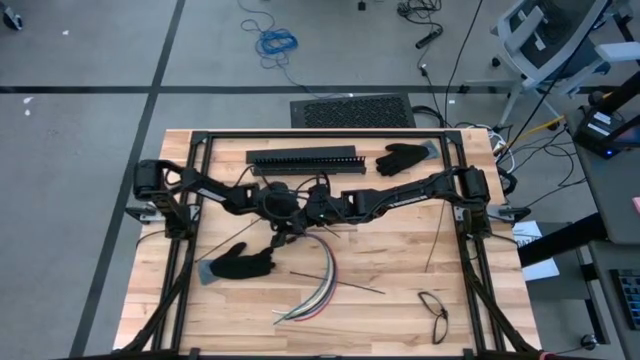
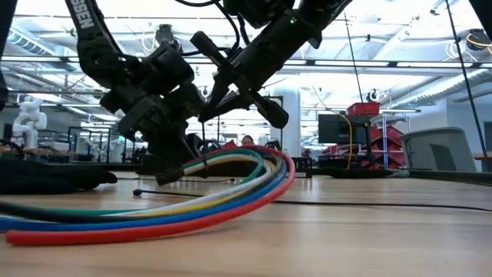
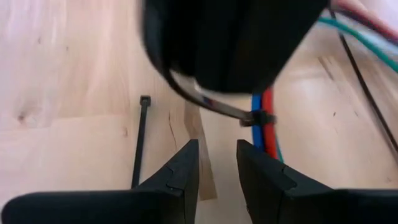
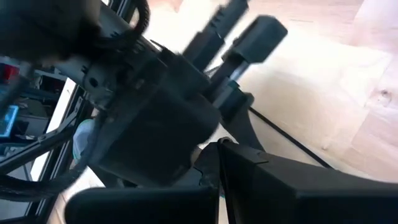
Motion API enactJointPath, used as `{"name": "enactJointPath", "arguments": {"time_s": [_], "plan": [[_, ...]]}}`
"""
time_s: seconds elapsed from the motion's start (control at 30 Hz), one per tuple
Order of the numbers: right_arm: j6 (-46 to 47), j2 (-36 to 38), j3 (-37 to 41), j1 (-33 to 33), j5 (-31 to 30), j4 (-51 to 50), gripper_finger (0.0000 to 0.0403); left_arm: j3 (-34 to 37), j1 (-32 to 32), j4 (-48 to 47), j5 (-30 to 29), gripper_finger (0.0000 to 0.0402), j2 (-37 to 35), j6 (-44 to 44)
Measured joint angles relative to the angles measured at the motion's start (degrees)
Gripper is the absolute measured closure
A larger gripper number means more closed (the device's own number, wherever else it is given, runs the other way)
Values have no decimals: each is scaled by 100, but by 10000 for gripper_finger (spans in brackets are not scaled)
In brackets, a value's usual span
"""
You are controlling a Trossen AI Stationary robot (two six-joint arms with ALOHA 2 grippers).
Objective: Ziptie cables
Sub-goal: Wrap the cable wires using a zip tie
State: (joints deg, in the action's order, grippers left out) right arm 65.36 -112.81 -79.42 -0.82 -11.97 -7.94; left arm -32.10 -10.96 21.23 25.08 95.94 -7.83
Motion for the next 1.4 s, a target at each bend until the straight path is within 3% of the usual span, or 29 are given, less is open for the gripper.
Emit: {"name": "enactJointPath", "arguments": {"time_s": [0.77, 1.03, 1.4], "plan": [[-331, 0, -8, 2, -6, 212, 403, -2, -382, 389, 295, 304, -41, 157], [-867, 21, -13, 2, 31, -148, 403, -2, -498, 369, 398, 311, -41, 437], [-1274, 262, -15, -94, -30, -868, 403, -4, -900, -326, 1173, 311, -227, 208]]}}
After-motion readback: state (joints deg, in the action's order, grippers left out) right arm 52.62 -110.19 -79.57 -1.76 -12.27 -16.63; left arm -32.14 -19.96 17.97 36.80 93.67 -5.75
